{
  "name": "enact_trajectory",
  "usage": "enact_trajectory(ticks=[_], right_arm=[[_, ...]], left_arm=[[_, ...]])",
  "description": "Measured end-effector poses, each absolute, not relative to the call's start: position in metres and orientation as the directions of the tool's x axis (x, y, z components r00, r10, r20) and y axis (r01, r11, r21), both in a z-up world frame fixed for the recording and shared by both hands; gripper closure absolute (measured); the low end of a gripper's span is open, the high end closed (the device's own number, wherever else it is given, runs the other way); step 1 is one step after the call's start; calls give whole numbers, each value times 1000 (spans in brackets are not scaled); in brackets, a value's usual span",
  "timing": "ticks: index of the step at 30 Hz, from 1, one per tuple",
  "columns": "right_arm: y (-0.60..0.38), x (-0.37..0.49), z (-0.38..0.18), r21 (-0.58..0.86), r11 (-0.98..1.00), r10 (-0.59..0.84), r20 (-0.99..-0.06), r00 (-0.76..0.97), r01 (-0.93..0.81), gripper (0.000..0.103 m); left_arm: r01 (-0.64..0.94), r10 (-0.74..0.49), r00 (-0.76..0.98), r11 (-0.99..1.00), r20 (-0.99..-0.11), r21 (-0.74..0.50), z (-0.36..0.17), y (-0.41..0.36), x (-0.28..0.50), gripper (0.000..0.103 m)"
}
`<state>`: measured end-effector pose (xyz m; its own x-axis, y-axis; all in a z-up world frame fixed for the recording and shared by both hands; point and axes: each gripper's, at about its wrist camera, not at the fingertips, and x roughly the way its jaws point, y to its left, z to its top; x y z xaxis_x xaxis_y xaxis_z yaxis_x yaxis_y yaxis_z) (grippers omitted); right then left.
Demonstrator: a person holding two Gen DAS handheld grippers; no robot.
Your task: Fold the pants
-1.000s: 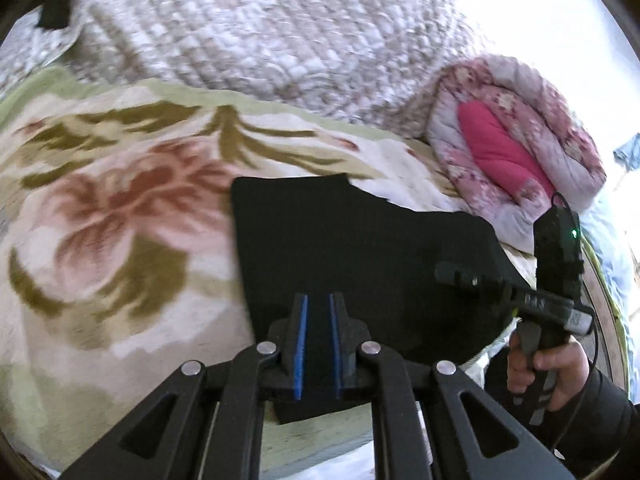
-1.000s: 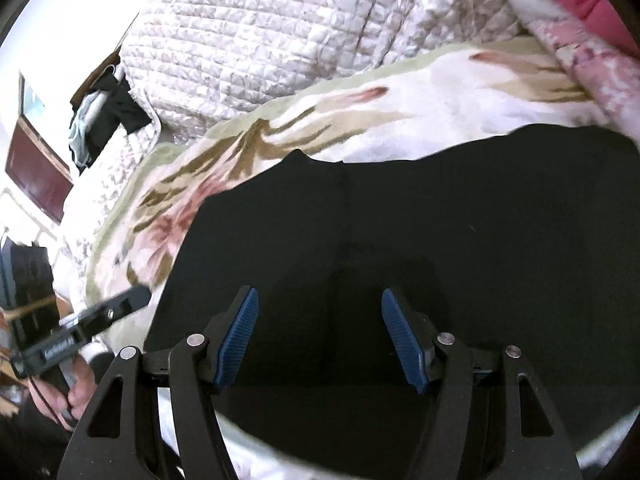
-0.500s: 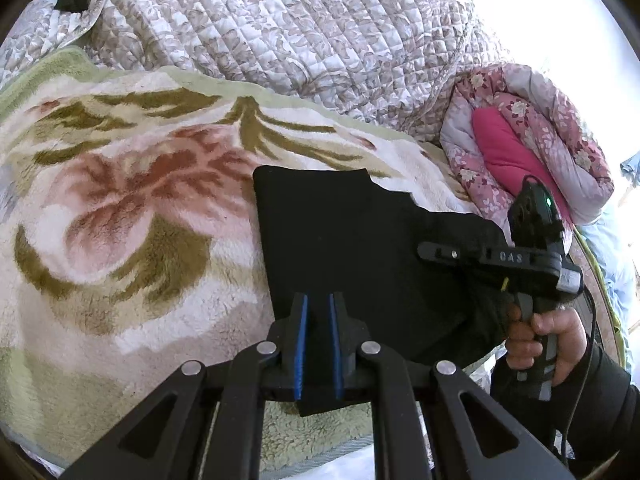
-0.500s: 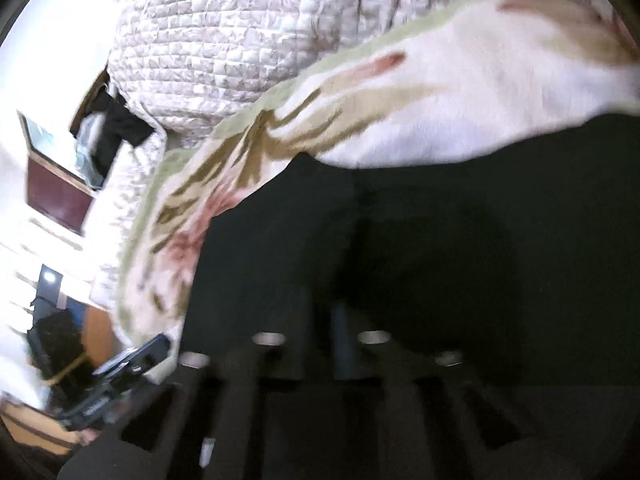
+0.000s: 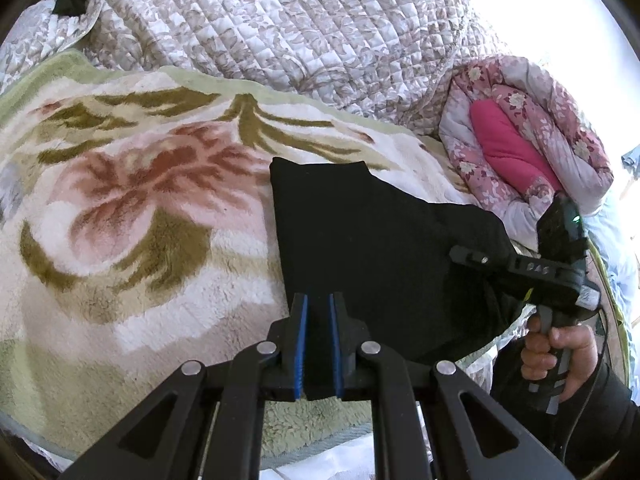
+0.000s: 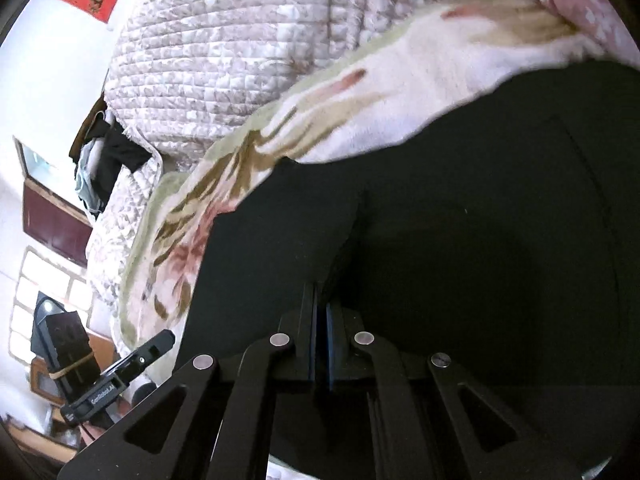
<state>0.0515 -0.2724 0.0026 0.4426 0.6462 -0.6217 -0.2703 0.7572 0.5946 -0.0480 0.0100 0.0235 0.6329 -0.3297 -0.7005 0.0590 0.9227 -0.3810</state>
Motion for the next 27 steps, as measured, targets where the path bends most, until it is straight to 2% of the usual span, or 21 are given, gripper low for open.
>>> enact_trajectory(ticks=[2,4,8,13,15,18,20,21,25,27], right_arm=[[-272,51,4,587,761,642,-621,451,-276,101],[-273,56,-11,581,773,630,-658,413,-255,101],[-281,55,-10,614,755,645,-634,426,-229,99],[-285,79,-11,693,690,707,-584,399,-209,60],[-279,92,-10,667,711,690,-601,403,-223,59],[-269,112,-16,632,741,663,-639,389,-225,61],[-260,118,-12,584,775,629,-675,386,-242,80],[-257,118,-9,565,785,618,-683,390,-253,100],[-259,105,11,518,793,607,-631,483,-320,100],[-264,111,-4,504,819,571,-678,463,-273,99]], left_arm=[[57,-329,631,923,-702,-381,23,10,-48,91],[53,-331,624,922,-708,-385,21,9,-47,91],[73,-334,614,926,-715,-370,21,4,-50,91],[80,-340,604,926,-721,-370,18,-1,-47,91],[84,-342,604,926,-720,-369,19,-2,-47,91],[86,-339,604,927,-722,-364,20,-4,-46,91],[83,-336,603,929,-724,-362,20,-4,-46,91],[82,-334,603,929,-725,-360,20,-4,-46,91],[86,-333,607,930,-721,-356,20,-3,-45,91],[86,-338,599,928,-725,-362,17,-4,-43,91]])
